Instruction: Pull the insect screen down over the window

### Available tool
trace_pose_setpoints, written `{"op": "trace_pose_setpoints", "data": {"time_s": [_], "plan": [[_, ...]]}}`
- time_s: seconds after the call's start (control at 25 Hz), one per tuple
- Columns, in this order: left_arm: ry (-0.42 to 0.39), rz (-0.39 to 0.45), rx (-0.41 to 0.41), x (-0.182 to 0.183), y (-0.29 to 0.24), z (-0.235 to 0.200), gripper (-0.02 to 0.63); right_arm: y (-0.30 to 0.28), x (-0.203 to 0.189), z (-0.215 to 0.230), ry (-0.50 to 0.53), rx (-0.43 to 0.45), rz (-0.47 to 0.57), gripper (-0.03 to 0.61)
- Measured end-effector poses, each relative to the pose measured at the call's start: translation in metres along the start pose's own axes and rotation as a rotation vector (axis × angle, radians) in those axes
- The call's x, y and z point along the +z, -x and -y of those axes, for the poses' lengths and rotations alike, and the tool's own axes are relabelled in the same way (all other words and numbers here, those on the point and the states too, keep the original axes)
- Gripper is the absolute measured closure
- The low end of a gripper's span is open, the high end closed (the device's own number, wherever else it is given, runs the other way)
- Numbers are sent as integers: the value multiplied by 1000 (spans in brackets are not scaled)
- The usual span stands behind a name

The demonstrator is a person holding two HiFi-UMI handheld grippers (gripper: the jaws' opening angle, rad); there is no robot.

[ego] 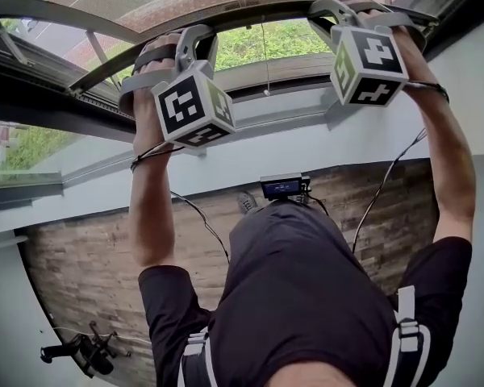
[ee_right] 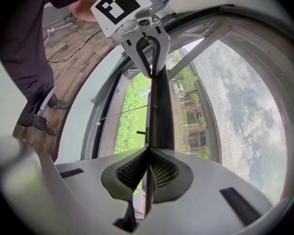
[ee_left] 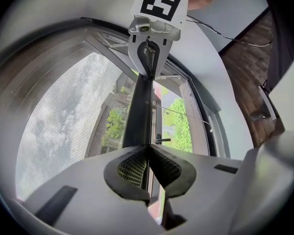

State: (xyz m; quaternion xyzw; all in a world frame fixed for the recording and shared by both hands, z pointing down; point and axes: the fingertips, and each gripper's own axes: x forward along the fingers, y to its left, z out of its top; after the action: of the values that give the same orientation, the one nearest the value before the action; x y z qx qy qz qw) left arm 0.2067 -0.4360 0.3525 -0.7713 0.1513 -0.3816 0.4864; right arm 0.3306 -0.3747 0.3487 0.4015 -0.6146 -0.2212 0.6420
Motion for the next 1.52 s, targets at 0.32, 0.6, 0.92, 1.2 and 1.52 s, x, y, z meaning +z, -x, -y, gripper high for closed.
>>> {"op": "trace_pose_setpoints", "data": {"time_s": [0.32, 0.6, 0.92, 1.2, 1.52], "plan": [[29, -16, -86, -13, -13, 22, 591, -20, 0, -17, -12, 58, -24, 557], [38, -34, -99, -16, -33, 75, 591, -47, -10, -66, -25, 44, -38, 557], [63, -60, -182, -29, -54, 119, 591, -76, -14, -107, -46, 115, -50, 557], [89, -95, -242, -40, -70, 157, 591, -99, -11, -139, -61, 138, -55, 557], [117, -129, -285, -50, -86, 192, 591, -126, -15, -171, -64, 135, -75, 557]]}}
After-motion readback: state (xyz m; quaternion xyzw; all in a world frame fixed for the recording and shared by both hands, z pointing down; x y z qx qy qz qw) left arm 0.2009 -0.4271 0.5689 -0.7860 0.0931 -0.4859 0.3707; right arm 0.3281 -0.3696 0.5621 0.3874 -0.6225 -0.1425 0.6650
